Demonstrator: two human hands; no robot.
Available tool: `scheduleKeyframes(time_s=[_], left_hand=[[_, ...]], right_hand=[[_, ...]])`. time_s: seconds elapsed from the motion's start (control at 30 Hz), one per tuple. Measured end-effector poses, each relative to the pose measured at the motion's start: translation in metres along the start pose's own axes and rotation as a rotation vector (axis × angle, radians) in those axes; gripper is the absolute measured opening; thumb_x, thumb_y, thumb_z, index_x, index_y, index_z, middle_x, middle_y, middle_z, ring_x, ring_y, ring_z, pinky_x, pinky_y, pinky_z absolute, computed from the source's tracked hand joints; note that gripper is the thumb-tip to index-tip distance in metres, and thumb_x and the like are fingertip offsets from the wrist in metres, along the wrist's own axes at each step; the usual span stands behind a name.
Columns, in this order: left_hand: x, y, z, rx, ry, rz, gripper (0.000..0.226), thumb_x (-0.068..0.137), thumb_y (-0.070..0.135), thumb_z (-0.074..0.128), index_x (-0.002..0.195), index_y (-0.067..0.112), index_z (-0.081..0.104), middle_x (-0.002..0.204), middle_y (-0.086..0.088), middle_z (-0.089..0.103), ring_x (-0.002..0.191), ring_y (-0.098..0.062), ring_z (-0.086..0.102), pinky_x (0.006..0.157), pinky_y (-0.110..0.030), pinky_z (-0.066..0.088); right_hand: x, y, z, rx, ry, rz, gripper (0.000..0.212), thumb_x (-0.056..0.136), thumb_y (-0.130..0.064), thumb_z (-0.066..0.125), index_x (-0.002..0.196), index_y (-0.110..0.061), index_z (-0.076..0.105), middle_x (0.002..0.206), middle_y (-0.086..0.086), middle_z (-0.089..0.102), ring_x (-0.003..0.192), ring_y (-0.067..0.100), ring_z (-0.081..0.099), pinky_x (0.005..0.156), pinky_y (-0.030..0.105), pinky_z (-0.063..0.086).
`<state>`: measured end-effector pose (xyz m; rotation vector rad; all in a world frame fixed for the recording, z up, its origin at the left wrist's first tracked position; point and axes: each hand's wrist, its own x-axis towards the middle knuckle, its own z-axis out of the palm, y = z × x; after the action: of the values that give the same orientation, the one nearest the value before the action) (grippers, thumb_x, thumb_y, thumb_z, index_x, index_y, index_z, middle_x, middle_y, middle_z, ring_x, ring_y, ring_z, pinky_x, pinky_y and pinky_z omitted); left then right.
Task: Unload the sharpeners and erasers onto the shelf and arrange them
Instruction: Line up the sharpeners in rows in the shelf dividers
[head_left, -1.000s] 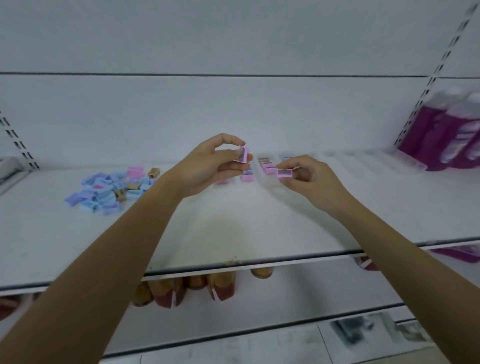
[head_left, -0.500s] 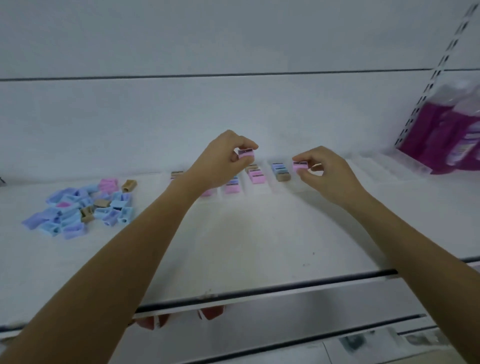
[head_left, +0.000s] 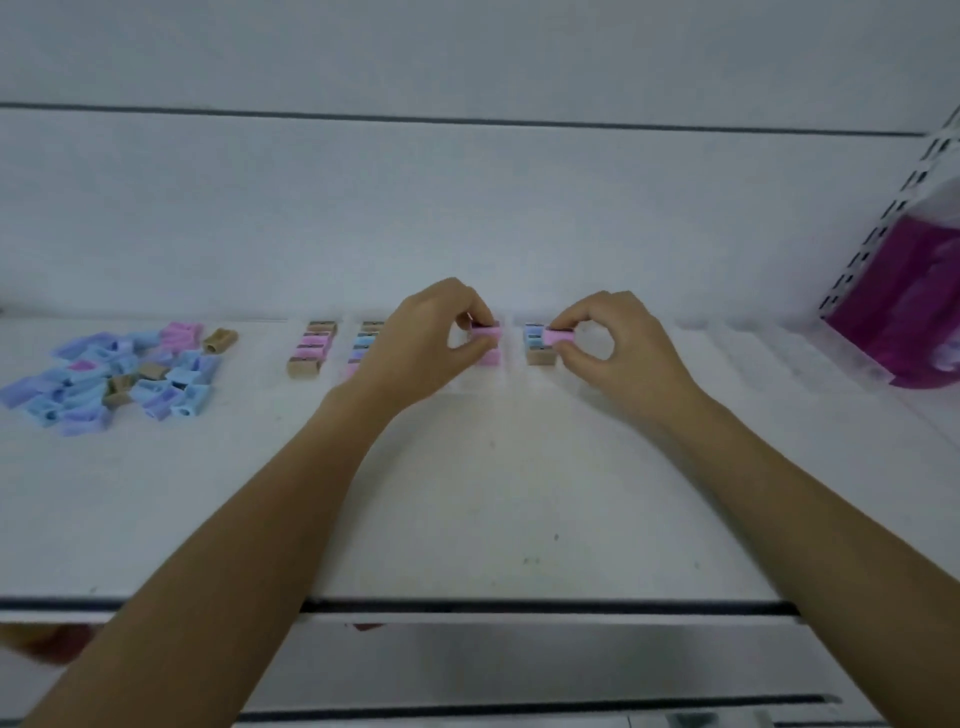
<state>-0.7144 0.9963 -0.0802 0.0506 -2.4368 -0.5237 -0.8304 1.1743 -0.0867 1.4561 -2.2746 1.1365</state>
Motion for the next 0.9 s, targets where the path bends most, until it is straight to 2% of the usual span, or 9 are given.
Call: scheduleKeyframes(time_s=[0.07,0.13,0.2,0.27,0.33,0.5,0.6,0.8,0.9], left_hand=[[-0.005,-0.001,0.0,0.029,-0.037,0.003,0.009,0.079,0.012,0.069,0.085,0.008,0.064,0.084,0.005,0.055,0.074,-0.011,0.052,0.07,-0.021,0.045],[-0.008,0.001,0.003,0.075,-0.089,0.021,0.009,0.078,0.015,0.067,0.084,0.01,0.064,0.084,0.001,0.059,0.075,-0.018,0.056,0.068,-0.035,0.048],[-0.008,0.004,0.006,0.159,-0.13,0.051,0.011,0.078,0.019,0.065,0.083,0.009,0.063,0.083,-0.004,0.063,0.077,-0.025,0.058,0.068,-0.033,0.043],[-0.009,0.005,0.008,0.248,-0.149,0.051,0.013,0.08,0.023,0.065,0.083,0.011,0.063,0.085,-0.004,0.064,0.083,-0.026,0.056,0.072,-0.027,0.03],[-0.01,0.004,0.01,0.288,-0.146,0.037,0.013,0.082,0.025,0.063,0.084,0.012,0.064,0.087,-0.002,0.065,0.088,-0.025,0.054,0.074,-0.025,0.024],[-0.012,0.002,0.009,0.302,-0.166,0.02,0.021,0.078,0.027,0.05,0.079,0.013,0.066,0.082,-0.003,0.066,0.086,-0.028,0.056,0.073,-0.027,0.028],[-0.013,0.002,0.011,0.308,-0.161,0.023,0.014,0.082,0.02,0.055,0.082,0.013,0.067,0.085,-0.003,0.067,0.089,-0.028,0.056,0.074,-0.027,0.028],[-0.012,0.002,0.012,0.306,-0.142,0.017,0.02,0.085,0.02,0.051,0.086,0.013,0.069,0.09,-0.003,0.068,0.093,-0.028,0.056,0.076,-0.029,0.028],[-0.012,0.002,0.011,0.308,-0.167,-0.006,0.015,0.087,0.019,0.055,0.088,0.013,0.069,0.093,-0.002,0.067,0.096,-0.027,0.055,0.079,-0.03,0.03]], right_hand=[[-0.002,0.0,0.004,-0.058,-0.028,-0.039,0.013,0.076,-0.022,0.062,0.086,-0.014,0.066,0.085,-0.008,0.062,0.088,0.017,0.05,0.08,0.012,0.033],[-0.004,0.003,0.007,-0.145,-0.07,-0.062,0.008,0.077,-0.017,0.064,0.084,-0.015,0.067,0.085,-0.004,0.065,0.089,0.023,0.052,0.082,0.028,0.039],[-0.005,0.006,0.006,-0.205,-0.098,-0.078,0.011,0.076,-0.022,0.06,0.083,-0.017,0.067,0.084,-0.003,0.067,0.088,0.024,0.054,0.08,0.033,0.039],[-0.005,0.008,0.007,-0.251,-0.115,-0.112,0.015,0.074,-0.025,0.057,0.081,-0.017,0.067,0.082,-0.003,0.068,0.084,0.025,0.057,0.079,0.03,0.036],[-0.005,0.009,0.009,-0.288,-0.126,-0.134,0.017,0.072,-0.022,0.057,0.08,-0.014,0.069,0.08,0.0,0.068,0.082,0.028,0.058,0.077,0.03,0.036],[-0.006,0.007,0.013,-0.269,-0.068,-0.107,0.018,0.074,-0.008,0.06,0.086,-0.011,0.073,0.084,0.006,0.066,0.084,0.032,0.055,0.075,0.033,0.04],[-0.006,0.008,0.013,-0.302,-0.065,-0.178,0.022,0.073,-0.01,0.056,0.084,-0.012,0.074,0.078,0.002,0.07,0.075,0.032,0.057,0.071,0.033,0.044],[-0.007,0.007,0.012,-0.303,-0.035,-0.193,0.021,0.073,-0.01,0.055,0.083,-0.012,0.073,0.078,-0.001,0.071,0.074,0.03,0.058,0.071,0.034,0.046],[-0.007,0.008,0.014,-0.297,-0.04,-0.196,0.023,0.075,-0.015,0.052,0.083,-0.012,0.073,0.079,-0.001,0.071,0.075,0.03,0.059,0.072,0.033,0.045]])
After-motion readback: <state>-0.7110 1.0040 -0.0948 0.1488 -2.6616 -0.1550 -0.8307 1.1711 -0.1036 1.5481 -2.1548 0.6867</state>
